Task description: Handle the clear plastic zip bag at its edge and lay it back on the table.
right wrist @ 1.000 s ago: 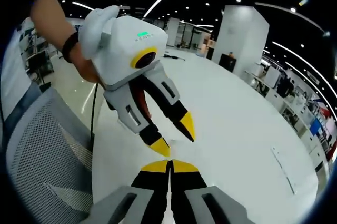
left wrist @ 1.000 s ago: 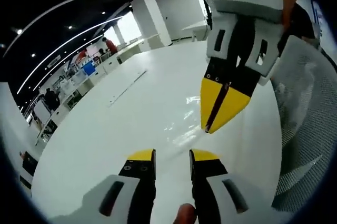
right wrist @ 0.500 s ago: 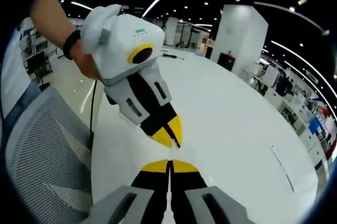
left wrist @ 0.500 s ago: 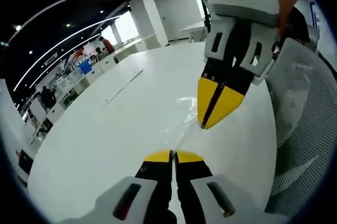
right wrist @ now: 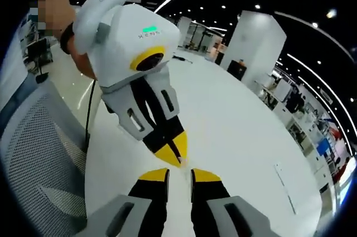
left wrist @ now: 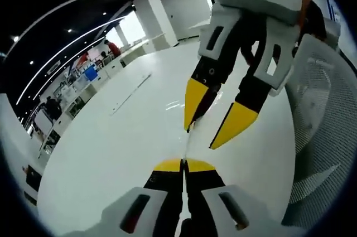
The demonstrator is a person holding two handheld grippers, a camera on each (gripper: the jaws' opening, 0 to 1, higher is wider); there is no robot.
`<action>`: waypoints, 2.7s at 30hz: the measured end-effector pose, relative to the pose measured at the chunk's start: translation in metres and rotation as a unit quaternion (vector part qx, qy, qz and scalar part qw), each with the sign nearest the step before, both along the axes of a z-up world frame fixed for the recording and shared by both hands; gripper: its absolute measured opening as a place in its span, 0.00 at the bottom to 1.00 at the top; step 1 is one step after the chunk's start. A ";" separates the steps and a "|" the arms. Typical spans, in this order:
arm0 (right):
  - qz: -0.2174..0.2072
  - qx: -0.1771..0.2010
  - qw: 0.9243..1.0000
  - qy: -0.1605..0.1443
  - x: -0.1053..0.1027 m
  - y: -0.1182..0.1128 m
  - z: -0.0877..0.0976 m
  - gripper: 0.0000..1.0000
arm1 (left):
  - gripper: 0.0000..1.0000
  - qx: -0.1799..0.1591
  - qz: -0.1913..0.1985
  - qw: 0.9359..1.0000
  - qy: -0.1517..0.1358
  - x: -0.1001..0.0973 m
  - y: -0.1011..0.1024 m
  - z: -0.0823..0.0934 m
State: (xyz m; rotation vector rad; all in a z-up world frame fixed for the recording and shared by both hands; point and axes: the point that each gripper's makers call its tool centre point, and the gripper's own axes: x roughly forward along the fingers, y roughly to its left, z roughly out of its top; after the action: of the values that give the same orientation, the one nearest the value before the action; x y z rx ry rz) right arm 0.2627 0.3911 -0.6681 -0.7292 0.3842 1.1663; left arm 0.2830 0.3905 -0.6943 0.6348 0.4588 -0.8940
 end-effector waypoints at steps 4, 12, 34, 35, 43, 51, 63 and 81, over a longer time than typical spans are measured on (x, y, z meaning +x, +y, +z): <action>0.021 -0.020 1.000 -0.013 0.001 0.006 -0.001 0.11 | 0.00 0.013 -0.011 1.000 -0.002 -0.004 -0.001 -0.004; 0.069 -0.069 0.994 -0.042 -0.010 0.015 -0.009 0.01 | 0.00 0.022 -0.019 1.000 -0.005 -0.009 -0.002 -0.005; 0.103 -0.111 0.986 -0.063 -0.012 0.007 -0.010 0.00 | 0.08 0.008 0.002 1.000 0.005 -0.010 0.005 -0.002; 0.105 -0.107 0.987 -0.064 -0.013 0.008 -0.008 0.00 | 0.10 0.007 0.005 1.000 0.006 -0.009 0.007 -0.002; 0.110 -0.093 0.987 -0.067 -0.014 0.008 0.001 0.00 | 0.13 0.012 0.025 1.000 0.007 -0.004 0.027 -0.006; 0.108 -0.079 0.989 -0.068 -0.016 0.003 0.010 0.00 | 0.18 0.003 0.060 0.998 0.012 0.008 0.052 -0.006; 0.119 -0.066 0.988 -0.074 -0.026 0.000 0.027 0.00 | 0.18 0.028 0.053 0.998 0.015 0.018 0.063 -0.015; 0.120 -0.061 0.988 -0.071 -0.028 -0.001 0.029 0.00 | 0.02 0.053 0.024 0.998 0.011 0.018 0.063 -0.022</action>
State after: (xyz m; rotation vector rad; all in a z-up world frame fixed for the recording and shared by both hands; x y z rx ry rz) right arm 0.2351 0.3902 -0.6387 -0.9796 0.2548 1.3155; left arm 0.3013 0.4532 -0.7166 0.7095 0.5420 -0.8354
